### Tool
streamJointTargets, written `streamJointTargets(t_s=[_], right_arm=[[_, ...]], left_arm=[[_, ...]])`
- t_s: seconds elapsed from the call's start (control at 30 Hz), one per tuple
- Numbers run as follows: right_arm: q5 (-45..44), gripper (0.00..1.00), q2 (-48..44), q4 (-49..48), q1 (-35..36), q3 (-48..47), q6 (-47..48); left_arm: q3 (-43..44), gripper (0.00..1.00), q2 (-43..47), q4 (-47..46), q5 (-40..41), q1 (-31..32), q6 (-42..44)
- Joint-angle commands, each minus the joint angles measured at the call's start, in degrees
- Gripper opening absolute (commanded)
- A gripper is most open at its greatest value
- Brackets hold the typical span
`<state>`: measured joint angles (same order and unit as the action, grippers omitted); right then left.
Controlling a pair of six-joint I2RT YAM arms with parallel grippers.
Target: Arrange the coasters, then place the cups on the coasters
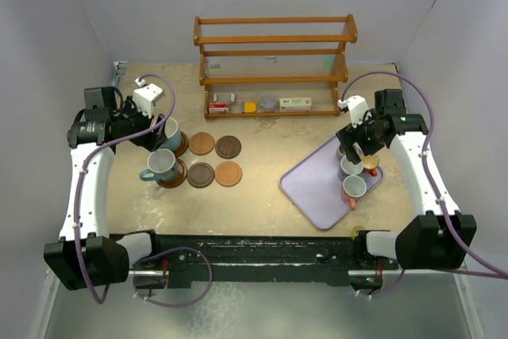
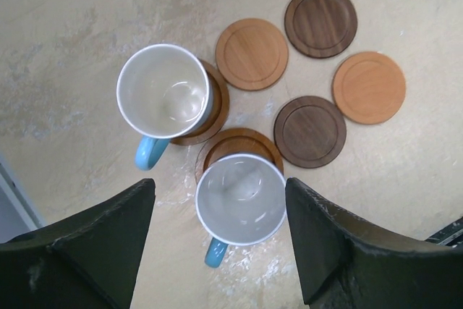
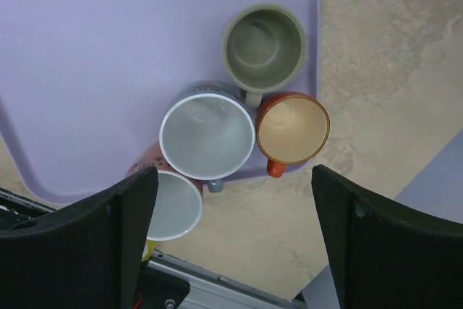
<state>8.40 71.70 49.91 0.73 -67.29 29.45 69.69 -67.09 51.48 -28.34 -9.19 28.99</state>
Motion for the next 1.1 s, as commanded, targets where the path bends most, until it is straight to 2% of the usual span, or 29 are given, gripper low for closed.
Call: streamJointTargets(t_s=[0.0, 0.43, 1.07], right_arm=[[-0.8, 0.83, 3.7, 3.1, -2.5, -3.7, 5.7], [0.4, 0.54, 17.3, 7.0, -3.0, -7.6, 13.3], [3.5, 0.16, 22.9, 5.8, -3.0, -5.6, 12.6]], left_arm=[[1.2, 0.70, 1.2, -3.9, -5.9, 1.1, -3.4], [-1.4, 0.71, 2.7, -8.5, -2.1, 9.2, -7.0], [-2.6, 0.72, 2.8, -9.6, -1.2, 9.8, -7.1]])
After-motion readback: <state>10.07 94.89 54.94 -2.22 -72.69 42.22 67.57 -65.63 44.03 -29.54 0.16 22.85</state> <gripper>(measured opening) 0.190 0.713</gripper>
